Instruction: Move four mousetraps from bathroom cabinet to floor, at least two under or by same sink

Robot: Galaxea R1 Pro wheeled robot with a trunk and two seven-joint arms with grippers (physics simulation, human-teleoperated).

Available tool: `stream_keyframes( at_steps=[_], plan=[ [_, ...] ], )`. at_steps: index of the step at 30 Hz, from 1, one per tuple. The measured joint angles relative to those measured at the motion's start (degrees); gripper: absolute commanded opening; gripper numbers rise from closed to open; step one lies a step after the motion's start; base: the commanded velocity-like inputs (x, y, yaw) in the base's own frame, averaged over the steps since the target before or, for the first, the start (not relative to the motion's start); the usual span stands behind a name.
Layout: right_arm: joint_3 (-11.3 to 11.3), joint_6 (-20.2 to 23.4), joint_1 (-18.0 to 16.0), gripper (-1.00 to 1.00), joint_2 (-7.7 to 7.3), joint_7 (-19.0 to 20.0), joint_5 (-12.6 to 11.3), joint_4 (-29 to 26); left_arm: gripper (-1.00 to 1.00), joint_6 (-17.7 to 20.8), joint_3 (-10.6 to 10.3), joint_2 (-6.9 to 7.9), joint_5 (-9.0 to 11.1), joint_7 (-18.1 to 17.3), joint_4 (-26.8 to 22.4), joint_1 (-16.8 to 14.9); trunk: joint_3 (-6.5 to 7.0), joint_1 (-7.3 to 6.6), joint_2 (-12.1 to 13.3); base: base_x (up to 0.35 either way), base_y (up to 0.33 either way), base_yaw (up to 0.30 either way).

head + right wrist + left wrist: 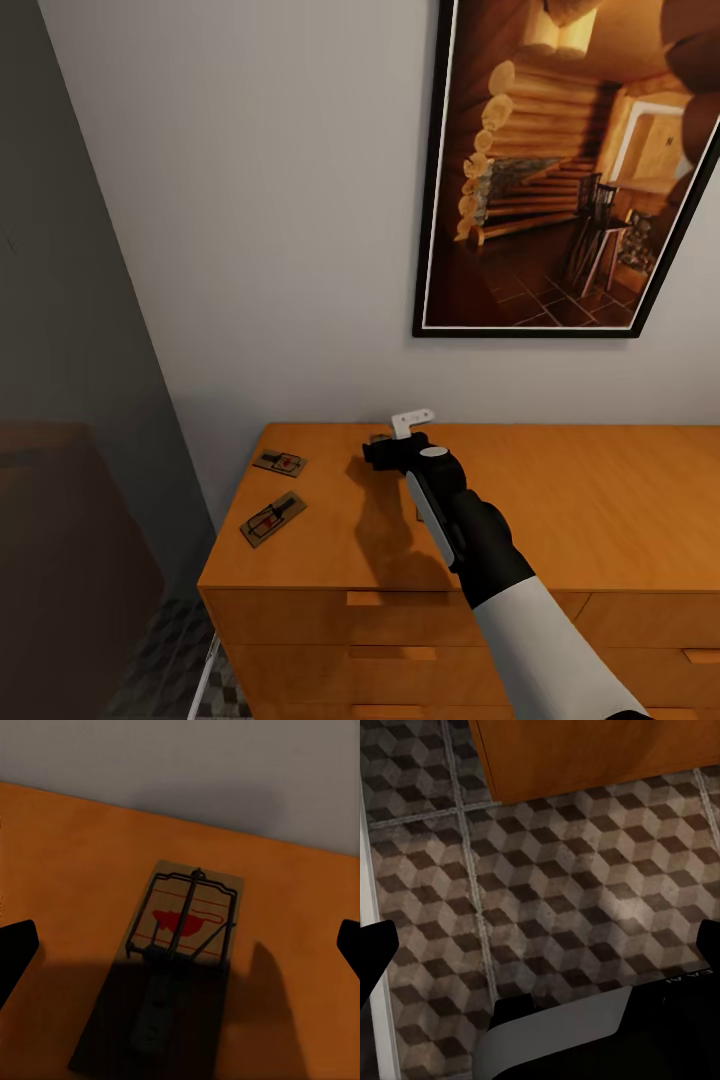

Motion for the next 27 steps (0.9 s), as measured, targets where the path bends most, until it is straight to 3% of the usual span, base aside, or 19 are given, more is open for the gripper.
stream_keyframes(
  at_steps=[12,27],
  plan=[
    [0.0,0.0,0.0,1.0,0.0,0.0,-3.8,0.0,1.0,0.0,0.0,0.0,0.0,0.0,0.0,0.0,0.0,0.0,0.0,0.0,0.0,0.0],
    [0.0,0.0,0.0,1.0,0.0,0.0,-4.3,0.0,1.0,0.0,0.0,0.0,0.0,0.0,0.0,0.0,0.0,0.0,0.0,0.0,0.0,0.0]
  ],
)
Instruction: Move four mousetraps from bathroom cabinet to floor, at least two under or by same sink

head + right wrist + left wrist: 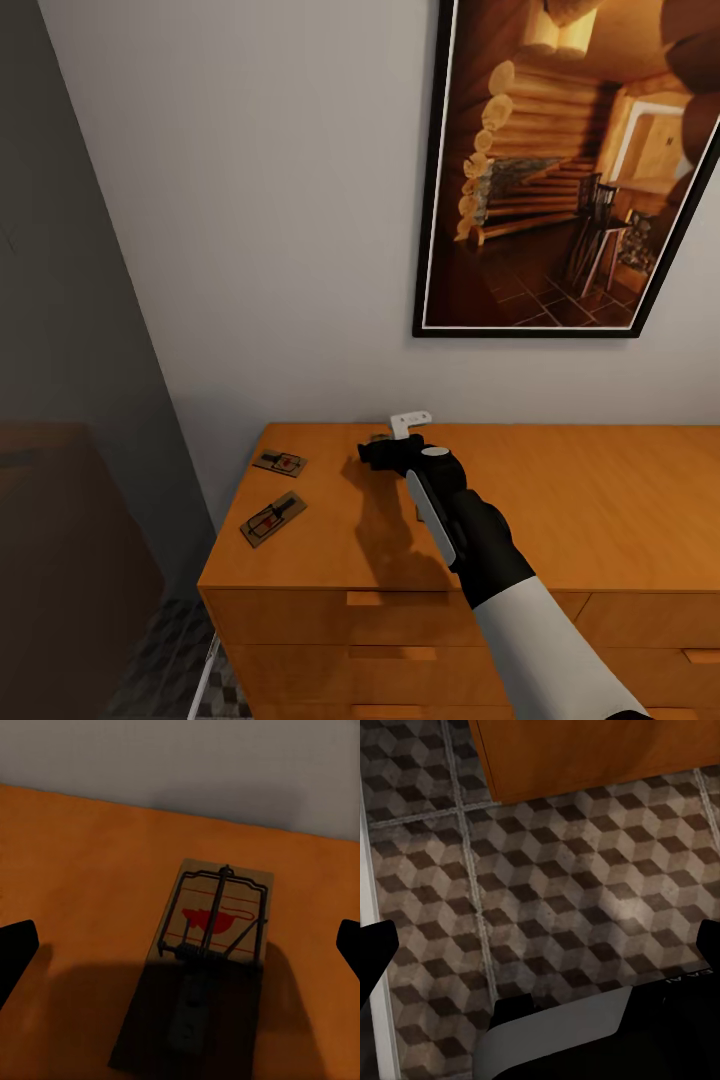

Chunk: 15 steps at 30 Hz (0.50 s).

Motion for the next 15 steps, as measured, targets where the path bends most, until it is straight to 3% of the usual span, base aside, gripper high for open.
stream_keyframes(
  at_steps=[15],
  plan=[
    [0.0,0.0,0.0,1.0,0.0,0.0,0.1,0.0,1.0,0.0,0.0,0.0,0.0,0.0,0.0,0.0,0.0,0.0,0.0,0.0,0.0,0.0]
  ],
)
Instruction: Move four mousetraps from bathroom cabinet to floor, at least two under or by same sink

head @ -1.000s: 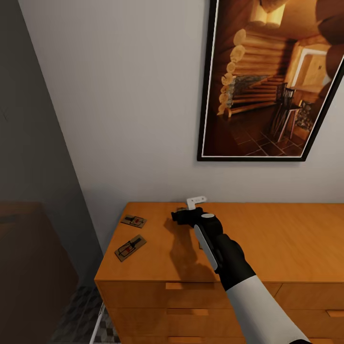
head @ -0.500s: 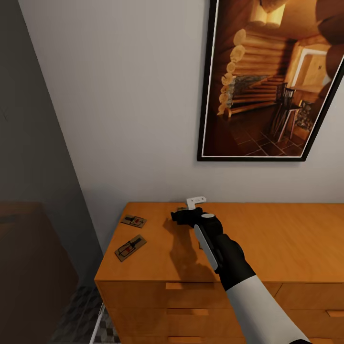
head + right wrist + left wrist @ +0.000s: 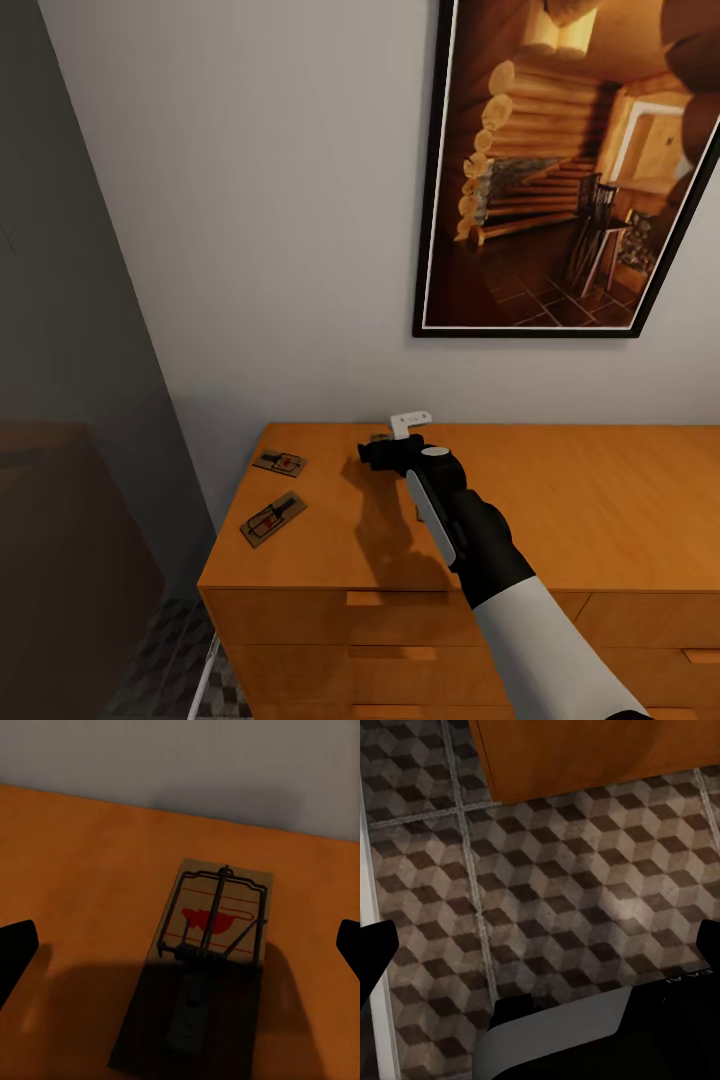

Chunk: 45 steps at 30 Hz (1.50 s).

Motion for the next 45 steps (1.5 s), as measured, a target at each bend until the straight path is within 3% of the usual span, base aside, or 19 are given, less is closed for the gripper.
stream_keyframes(
  at_steps=[25,45],
  plan=[
    [0.0,-0.2,0.1,1.0,0.0,0.1,0.2,0.3,1.0,0.0,0.0,0.0,0.0,0.0,0.0,0.0,0.0,0.0,0.0,0.0,0.0,0.0],
    [-0.1,-3.3,0.2,1.0,0.0,0.1,0.3,2.2,1.0,0.0,0.0,-0.43,0.0,0.0,0.7,0.0,0.0,0.0,0.0,0.0,0.0,0.0]
  ],
)
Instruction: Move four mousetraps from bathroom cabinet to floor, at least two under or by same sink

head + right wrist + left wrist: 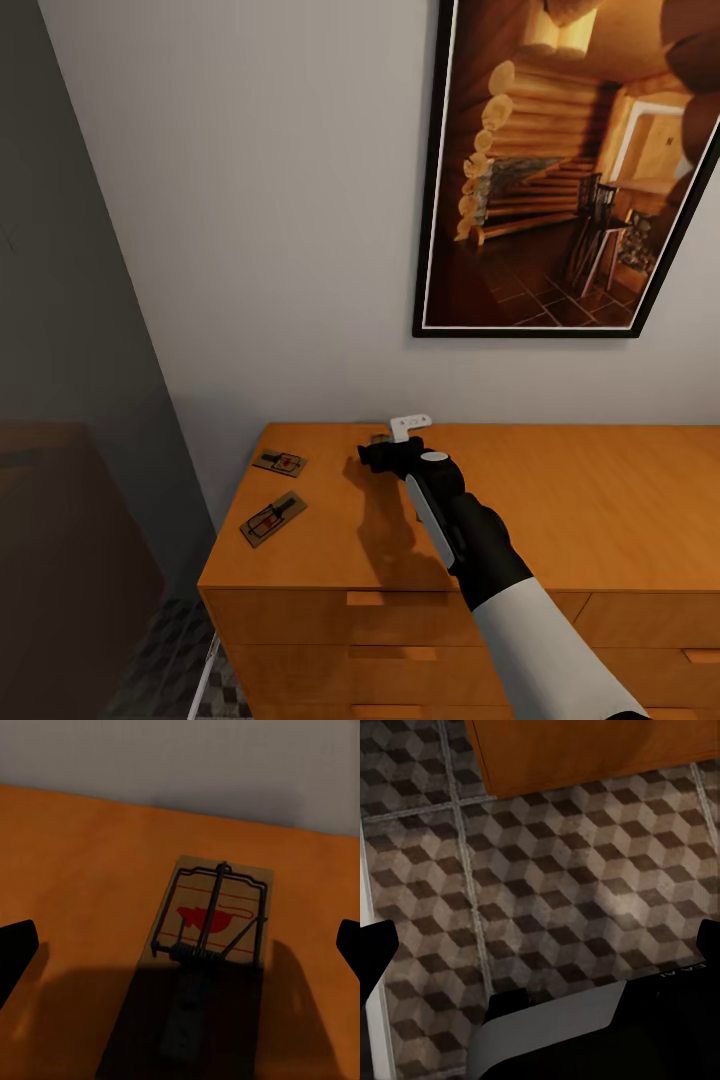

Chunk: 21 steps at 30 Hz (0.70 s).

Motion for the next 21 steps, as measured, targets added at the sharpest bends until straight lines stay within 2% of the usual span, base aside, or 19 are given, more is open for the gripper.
stream_keyframes(
  at_steps=[21],
  plan=[
    [0.0,-1.3,0.1,1.0,0.0,0.0,0.0,1.1,1.0,0.0,0.0,-0.27,0.0,0.0,0.3,0.0,0.0,0.0,0.0,0.0,0.0,0.0]
  ],
)
